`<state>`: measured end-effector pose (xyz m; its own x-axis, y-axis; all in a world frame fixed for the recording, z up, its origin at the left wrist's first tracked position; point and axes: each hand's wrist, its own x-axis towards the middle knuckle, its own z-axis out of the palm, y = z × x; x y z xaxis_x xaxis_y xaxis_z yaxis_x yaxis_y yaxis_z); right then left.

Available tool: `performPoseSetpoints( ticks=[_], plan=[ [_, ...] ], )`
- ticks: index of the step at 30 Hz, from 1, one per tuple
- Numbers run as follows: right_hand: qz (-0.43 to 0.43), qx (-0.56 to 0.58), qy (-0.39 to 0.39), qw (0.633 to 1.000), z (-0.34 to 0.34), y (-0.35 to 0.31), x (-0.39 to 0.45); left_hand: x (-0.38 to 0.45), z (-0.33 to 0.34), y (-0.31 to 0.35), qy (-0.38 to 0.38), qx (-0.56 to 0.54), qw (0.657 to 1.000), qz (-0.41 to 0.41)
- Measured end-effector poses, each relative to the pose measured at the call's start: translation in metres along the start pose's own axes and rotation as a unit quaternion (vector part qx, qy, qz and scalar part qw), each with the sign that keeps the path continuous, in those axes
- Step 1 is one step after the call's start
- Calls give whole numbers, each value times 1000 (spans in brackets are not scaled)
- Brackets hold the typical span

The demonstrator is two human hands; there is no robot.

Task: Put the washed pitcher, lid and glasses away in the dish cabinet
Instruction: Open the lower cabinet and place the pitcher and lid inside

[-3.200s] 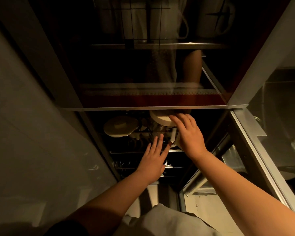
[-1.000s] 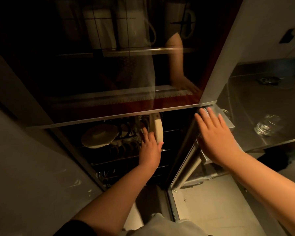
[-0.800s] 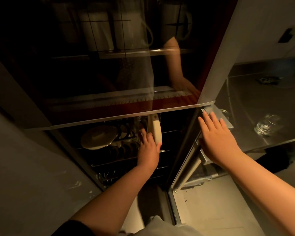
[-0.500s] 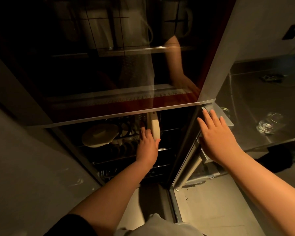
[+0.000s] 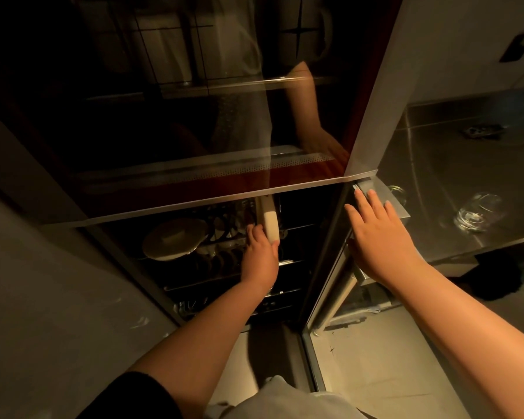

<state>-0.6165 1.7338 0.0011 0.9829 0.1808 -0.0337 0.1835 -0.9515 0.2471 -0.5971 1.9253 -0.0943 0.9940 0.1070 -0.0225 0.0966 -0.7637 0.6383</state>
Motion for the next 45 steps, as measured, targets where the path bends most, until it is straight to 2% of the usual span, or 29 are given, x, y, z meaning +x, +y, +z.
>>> performPoseSetpoints(
  ticks=[6,11,14,17,22,26,38,45],
  plan=[
    [0,30,-1,1000,-3,1,0,-4,5,0,2,-49,999,-9],
    [1,50,3,999,-4,2,-1,-21,13,2,-27,-55,998,-2],
    [0,64,5,998,-5,2,-2,-27,18,2,-21,36,997,65],
    [-1,92,17,996,-7,2,-4,-30,22,-4,-24,177,975,134],
    [-2,94,16,995,-7,2,-4,-28,27,-15,-52,332,929,158],
    [-2,101,17,995,-8,3,-3,-25,28,-14,-56,392,904,161],
    [-2,119,17,993,-8,4,-2,-9,30,-7,-70,396,905,140],
    [-1,130,9,991,-9,4,-2,-1,34,0,-91,302,941,120]
  ],
)
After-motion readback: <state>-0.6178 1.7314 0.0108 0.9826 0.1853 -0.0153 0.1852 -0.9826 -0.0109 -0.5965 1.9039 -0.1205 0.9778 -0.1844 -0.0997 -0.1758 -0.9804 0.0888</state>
